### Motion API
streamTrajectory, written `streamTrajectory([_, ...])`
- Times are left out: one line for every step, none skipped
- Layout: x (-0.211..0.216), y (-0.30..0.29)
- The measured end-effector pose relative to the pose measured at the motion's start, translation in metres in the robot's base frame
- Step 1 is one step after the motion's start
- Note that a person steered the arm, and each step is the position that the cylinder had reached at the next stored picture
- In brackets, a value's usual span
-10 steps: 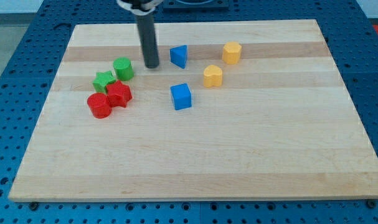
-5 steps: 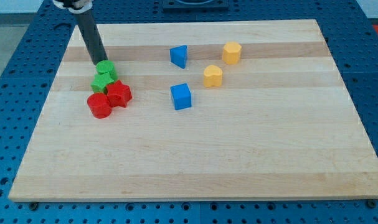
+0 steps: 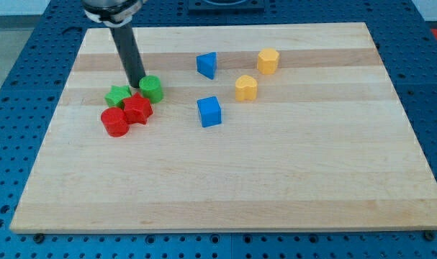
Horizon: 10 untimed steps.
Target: Slide the green circle to the right side of green star
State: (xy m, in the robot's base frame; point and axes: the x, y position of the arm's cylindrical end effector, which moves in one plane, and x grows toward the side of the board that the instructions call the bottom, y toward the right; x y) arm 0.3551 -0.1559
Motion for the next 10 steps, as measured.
streamTrajectory([0.002,0.006])
streamTrajectory([-0.003,0.011])
streamTrajectory([-0.008,0.039])
streamTrajectory([-0.007,0.065])
streamTrajectory([0.005,0.067])
streamTrajectory([0.010,0.040])
streamTrajectory([0.013,0.010])
streamTrajectory([0.016,0.001])
streamTrajectory([0.016,0.018])
streamTrajectory([0.004,0.025])
